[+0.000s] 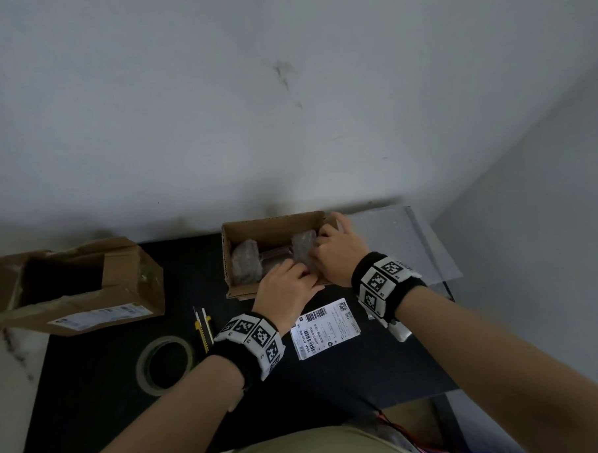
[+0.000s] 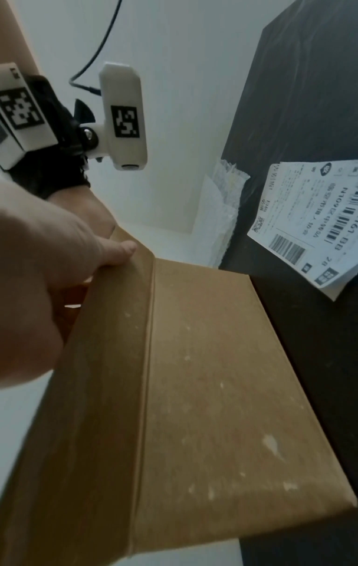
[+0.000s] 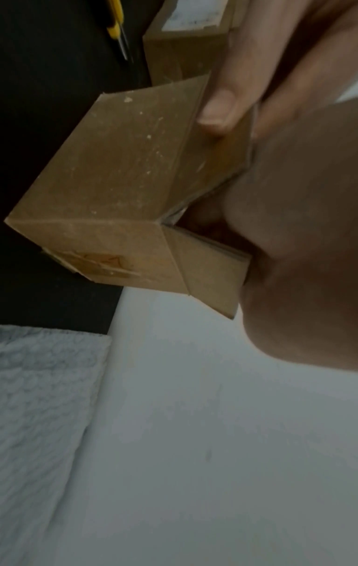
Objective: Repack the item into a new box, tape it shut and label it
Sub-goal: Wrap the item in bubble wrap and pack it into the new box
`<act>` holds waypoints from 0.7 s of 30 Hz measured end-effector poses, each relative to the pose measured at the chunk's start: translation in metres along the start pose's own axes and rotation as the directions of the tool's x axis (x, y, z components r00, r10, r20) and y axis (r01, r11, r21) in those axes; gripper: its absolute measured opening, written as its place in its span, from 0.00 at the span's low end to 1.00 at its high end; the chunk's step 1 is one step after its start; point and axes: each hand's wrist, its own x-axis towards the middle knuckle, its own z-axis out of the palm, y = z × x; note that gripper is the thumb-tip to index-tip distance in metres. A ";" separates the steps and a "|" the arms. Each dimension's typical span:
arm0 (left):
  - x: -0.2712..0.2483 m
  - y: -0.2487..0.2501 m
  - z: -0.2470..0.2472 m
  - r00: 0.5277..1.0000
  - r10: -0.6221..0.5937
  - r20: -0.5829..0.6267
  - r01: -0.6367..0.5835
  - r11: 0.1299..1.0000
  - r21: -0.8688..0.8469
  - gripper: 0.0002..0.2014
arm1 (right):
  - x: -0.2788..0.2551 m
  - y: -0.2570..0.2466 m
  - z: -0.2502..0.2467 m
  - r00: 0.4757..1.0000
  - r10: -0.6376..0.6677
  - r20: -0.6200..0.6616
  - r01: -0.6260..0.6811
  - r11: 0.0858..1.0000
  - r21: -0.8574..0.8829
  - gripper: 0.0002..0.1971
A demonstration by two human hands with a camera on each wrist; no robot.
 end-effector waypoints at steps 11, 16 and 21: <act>0.000 -0.012 0.005 0.998 0.036 -0.050 -0.036 0.999 0.000 0.17 | -0.002 0.016 0.018 0.981 -0.145 -0.129 0.150 0.988 0.030 0.10; -0.002 -0.019 0.013 0.996 0.074 -0.049 -0.077 0.995 -0.069 0.21 | -0.003 0.019 0.026 0.993 -0.119 0.026 0.117 0.990 0.076 0.20; -0.009 -0.020 0.012 0.994 0.107 0.012 -0.106 0.992 -0.068 0.24 | 0.004 0.015 0.032 0.995 -0.088 0.040 0.082 0.989 0.120 0.20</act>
